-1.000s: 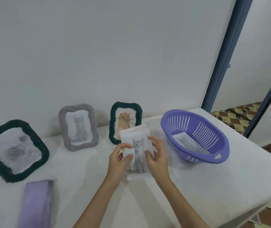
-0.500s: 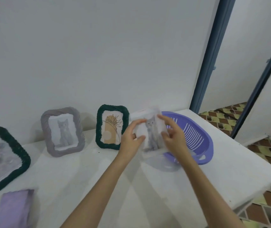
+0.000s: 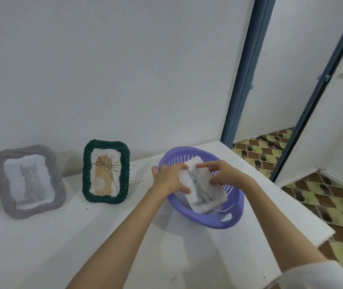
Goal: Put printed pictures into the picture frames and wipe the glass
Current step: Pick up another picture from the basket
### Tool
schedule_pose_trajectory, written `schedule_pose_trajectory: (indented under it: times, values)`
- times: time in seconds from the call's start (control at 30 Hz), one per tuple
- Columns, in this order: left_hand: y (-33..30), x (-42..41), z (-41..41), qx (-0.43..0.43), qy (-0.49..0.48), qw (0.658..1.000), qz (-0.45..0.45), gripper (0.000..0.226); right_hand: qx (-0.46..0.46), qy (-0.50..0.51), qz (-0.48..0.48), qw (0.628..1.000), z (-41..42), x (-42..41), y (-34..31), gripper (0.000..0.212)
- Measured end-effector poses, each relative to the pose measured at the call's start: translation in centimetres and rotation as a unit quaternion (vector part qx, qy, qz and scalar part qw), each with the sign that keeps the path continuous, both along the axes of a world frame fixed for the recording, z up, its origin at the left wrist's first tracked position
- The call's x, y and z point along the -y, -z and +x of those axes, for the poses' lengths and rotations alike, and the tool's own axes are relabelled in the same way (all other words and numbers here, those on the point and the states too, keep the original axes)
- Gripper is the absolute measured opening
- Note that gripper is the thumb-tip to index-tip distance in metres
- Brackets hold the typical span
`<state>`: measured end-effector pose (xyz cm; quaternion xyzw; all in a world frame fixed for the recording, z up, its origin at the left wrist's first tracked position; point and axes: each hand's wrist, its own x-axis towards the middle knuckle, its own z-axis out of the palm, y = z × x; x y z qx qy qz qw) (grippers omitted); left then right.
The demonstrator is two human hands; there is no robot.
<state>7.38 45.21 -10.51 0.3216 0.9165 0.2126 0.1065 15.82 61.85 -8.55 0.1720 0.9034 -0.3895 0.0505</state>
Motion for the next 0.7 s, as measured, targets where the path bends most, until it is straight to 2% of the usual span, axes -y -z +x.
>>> schedule_pose_trajectory:
  times: [0.27, 0.33, 0.43, 0.47, 0.53, 0.57, 0.63, 0.7]
  values:
    - [1.8, -1.0, -0.3, -0.067, 0.027, 0.992, -0.107, 0.074, 0.108, -0.033, 0.045, 0.993, -1.3, -1.2, 2.8, 0.061]
    - [1.9, -0.6, -0.2, -0.088, 0.015, 0.993, -0.080, 0.070, 0.061, -0.018, 0.074, 0.995, -1.0, -1.4, 2.9, 0.058]
    - [2.2, 0.4, 0.3, -0.102, -0.062, 0.992, 0.034, 0.063, -0.105, 0.049, 0.127, 0.985, -0.1, -1.5, 2.3, 0.050]
    - [2.3, 0.9, 0.6, -0.093, -0.094, 0.990, 0.058, 0.065, -0.136, 0.074, 0.185, 0.970, 0.3, -1.5, 2.2, 0.048]
    - [2.7, 2.0, 1.1, -0.038, -0.146, 0.986, 0.072, 0.071, -0.113, 0.124, 0.302, 0.938, 1.1, -1.7, 2.6, 0.051]
    - [2.9, 2.5, 1.3, 0.002, -0.161, 0.984, 0.078, 0.073, -0.072, 0.141, 0.318, 0.935, 1.4, -1.8, 2.8, 0.055]
    - [3.4, 3.2, 1.4, 0.069, -0.169, 0.977, 0.109, 0.070, -0.002, 0.152, 0.278, 0.949, 2.1, -1.6, 3.0, 0.060]
    - [3.6, 3.7, 1.5, 0.092, -0.168, 0.972, 0.133, 0.067, 0.023, 0.147, 0.257, 0.955, 2.5, -1.2, 3.0, 0.060]
